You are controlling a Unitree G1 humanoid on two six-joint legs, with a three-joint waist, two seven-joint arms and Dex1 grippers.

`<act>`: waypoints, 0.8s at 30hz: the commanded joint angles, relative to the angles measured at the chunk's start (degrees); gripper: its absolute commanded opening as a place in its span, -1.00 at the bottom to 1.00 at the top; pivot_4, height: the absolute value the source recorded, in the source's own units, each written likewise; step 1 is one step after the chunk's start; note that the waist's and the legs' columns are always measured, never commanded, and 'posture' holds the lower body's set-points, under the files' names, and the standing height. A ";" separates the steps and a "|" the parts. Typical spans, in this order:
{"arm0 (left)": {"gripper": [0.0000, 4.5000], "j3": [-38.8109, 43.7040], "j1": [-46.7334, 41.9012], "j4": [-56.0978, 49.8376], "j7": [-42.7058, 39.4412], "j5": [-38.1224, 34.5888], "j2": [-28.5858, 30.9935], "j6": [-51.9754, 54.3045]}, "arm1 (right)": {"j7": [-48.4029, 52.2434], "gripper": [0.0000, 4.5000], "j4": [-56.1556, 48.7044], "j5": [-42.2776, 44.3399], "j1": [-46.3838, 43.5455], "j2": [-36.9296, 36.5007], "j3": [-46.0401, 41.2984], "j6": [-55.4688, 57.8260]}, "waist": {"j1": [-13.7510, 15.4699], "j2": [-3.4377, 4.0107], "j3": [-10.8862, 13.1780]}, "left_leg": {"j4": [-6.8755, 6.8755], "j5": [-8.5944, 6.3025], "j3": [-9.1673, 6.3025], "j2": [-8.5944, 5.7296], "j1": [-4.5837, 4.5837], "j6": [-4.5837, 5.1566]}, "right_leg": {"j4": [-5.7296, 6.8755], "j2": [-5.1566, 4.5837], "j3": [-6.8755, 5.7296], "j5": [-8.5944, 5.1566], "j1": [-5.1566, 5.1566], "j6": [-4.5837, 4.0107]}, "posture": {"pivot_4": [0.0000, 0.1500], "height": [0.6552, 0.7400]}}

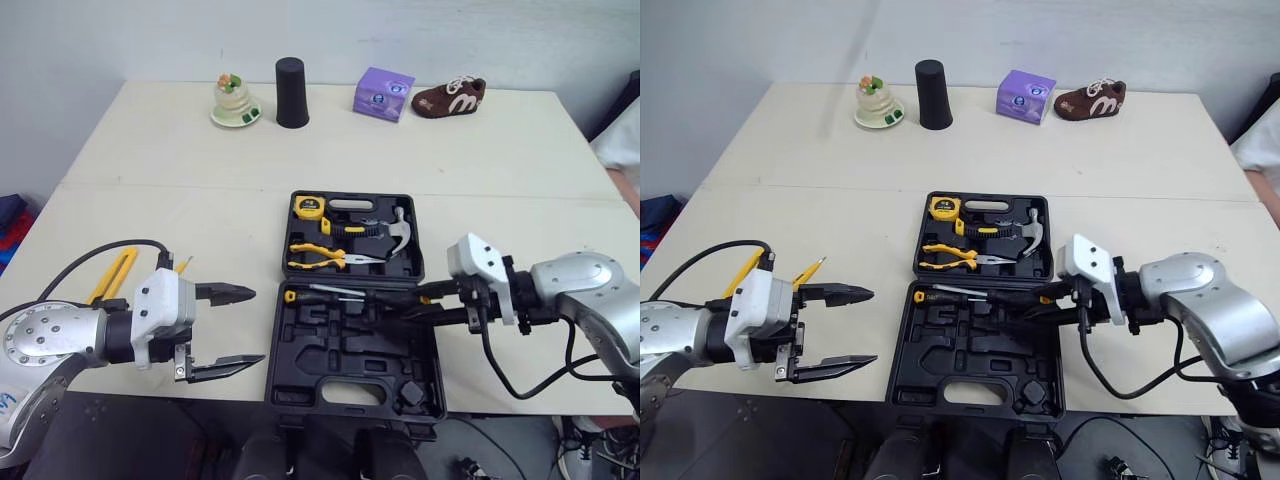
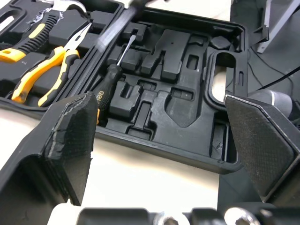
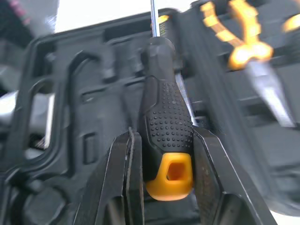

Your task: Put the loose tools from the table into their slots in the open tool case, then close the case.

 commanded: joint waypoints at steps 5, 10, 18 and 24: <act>1.00 1.73 3.29 -1.85 1.73 1.72 -1.16 -0.78 | -0.25 -0.58 -1.75 -4.72 -0.23 0.43 3.27 -0.99 | 0.00 0.00 0.00 | 0.12 0.00 -0.05 0.00 -0.16 0.01 | 0.05 0.01 -0.05 0.00 -0.10 0.00 | 1.00 1.00; 1.00 1.72 3.48 -2.29 2.16 1.57 -1.28 -0.56 | -0.05 -0.58 -0.44 -7.37 -1.25 0.58 4.80 -1.41 | -0.01 0.00 0.00 | 0.15 0.00 -0.09 0.00 -0.15 0.02 | 0.08 0.02 -0.07 0.00 -0.07 0.00 | 1.00 1.00; 1.00 1.13 3.54 -2.30 2.39 1.62 -1.18 -0.47 | -1.40 -0.58 0.77 -11.11 -2.66 0.87 6.60 -0.56 | -0.05 0.00 0.00 | 0.15 0.01 -0.09 -0.01 -0.16 0.01 | 0.10 0.03 -0.09 0.00 -0.08 0.00 | 1.00 1.00; 1.00 0.57 3.63 -2.19 2.23 2.13 -1.60 -1.32 | -1.66 -0.58 0.46 -12.50 -2.21 1.28 7.69 -0.57 | -0.11 0.00 0.00 | 0.16 0.01 -0.09 0.00 -0.14 0.01 | 0.13 0.06 -0.08 0.00 -0.08 0.00 | 1.00 1.00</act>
